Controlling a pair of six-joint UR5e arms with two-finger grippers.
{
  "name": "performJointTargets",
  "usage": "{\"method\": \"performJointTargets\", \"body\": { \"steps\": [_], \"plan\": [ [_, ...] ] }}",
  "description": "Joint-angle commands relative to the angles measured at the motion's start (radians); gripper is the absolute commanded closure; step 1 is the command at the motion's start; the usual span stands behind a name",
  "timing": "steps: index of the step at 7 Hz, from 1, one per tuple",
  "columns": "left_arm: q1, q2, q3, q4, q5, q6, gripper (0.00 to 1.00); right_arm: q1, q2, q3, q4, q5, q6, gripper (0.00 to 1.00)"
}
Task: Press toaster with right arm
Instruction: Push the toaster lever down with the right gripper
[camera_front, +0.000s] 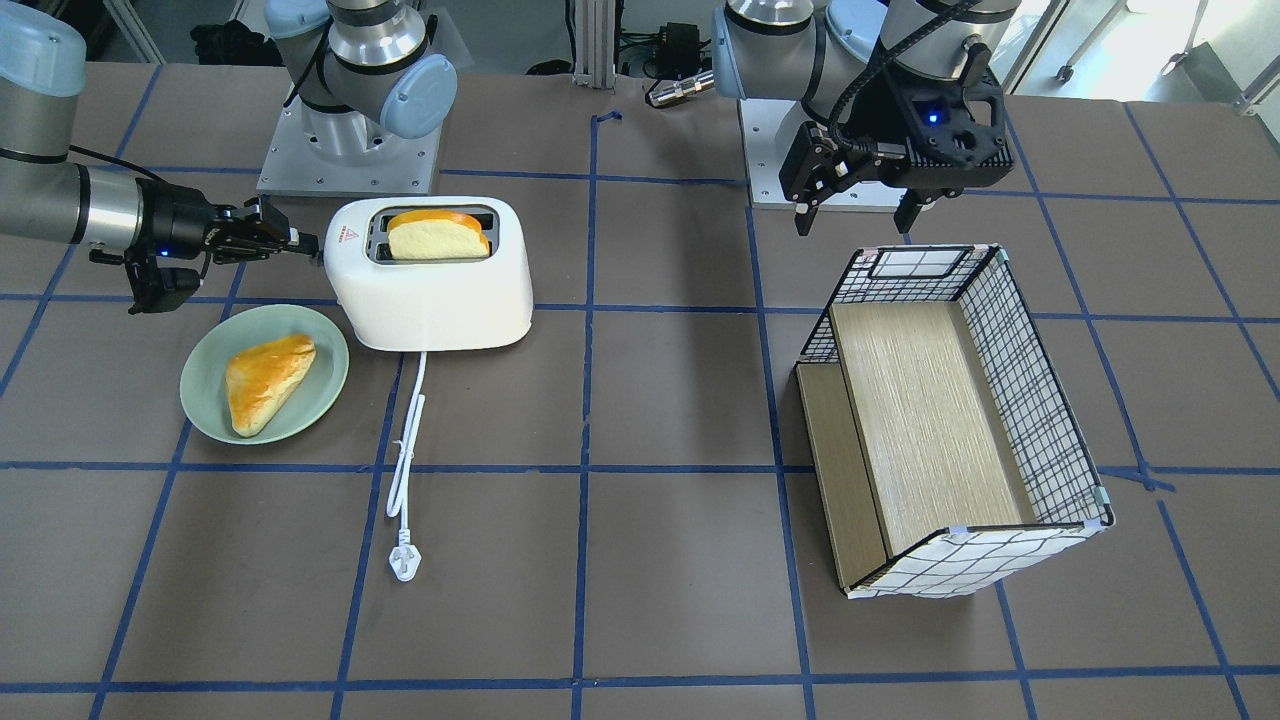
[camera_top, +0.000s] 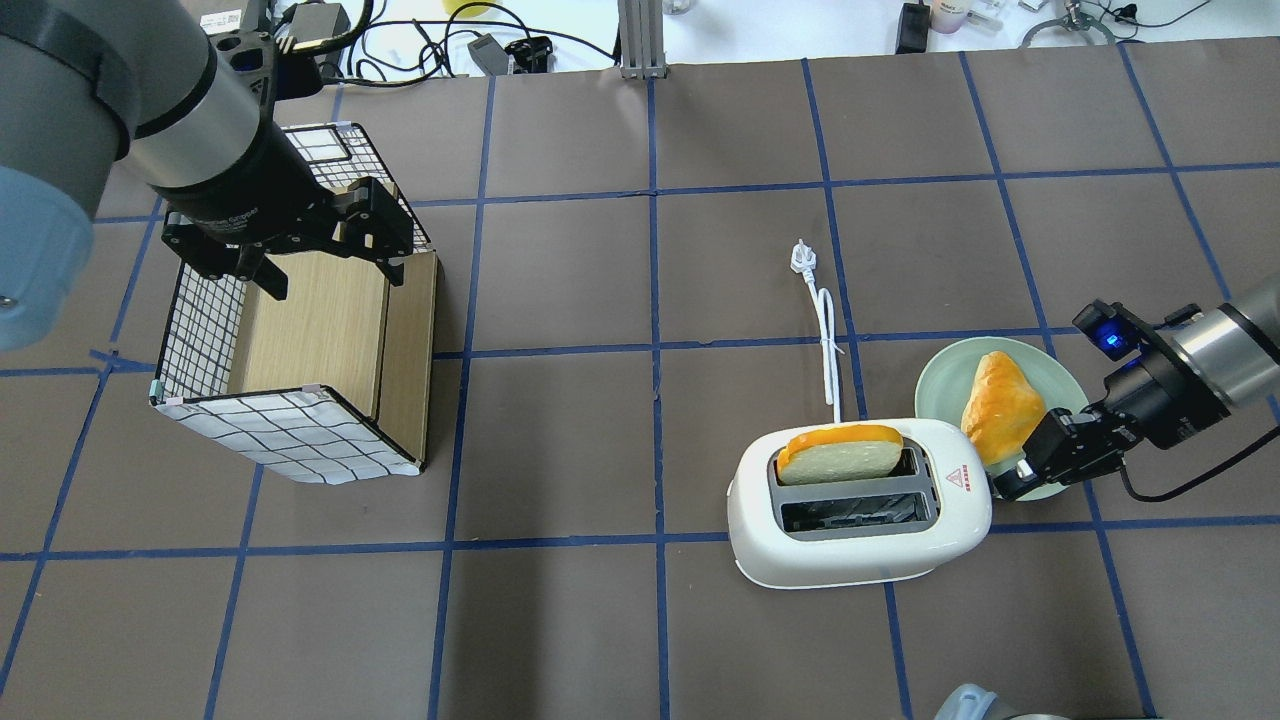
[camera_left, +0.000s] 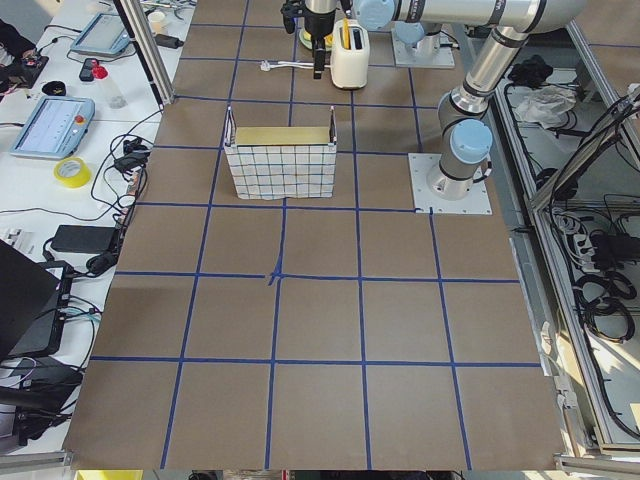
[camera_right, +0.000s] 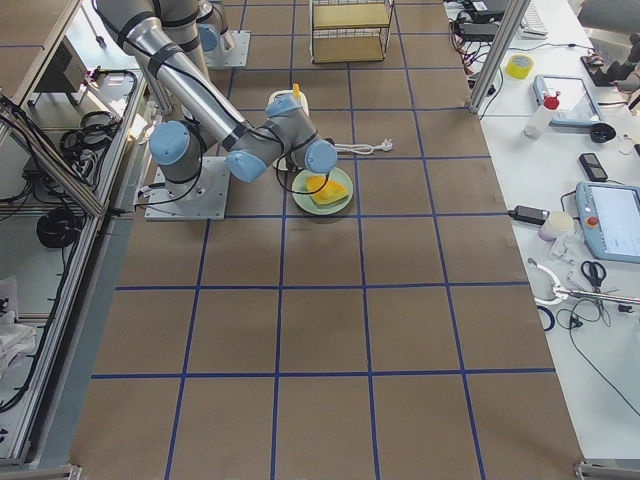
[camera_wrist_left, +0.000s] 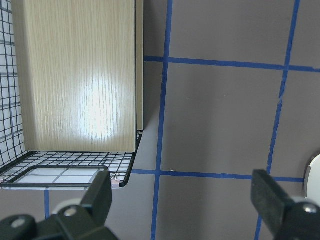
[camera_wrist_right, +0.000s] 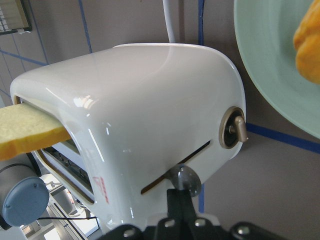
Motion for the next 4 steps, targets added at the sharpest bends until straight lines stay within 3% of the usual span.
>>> {"method": "performJointTargets", "body": {
  "steps": [1, 4],
  "plan": [
    [0.000, 0.000, 0.000, 0.000, 0.000, 0.000, 0.00, 0.000, 0.013, 0.015, -0.049, -0.004, 0.000, 1.00],
    [0.000, 0.000, 0.000, 0.000, 0.000, 0.000, 0.00, 0.000, 0.030, 0.037, -0.085, -0.002, 0.003, 1.00]
  ]
}}
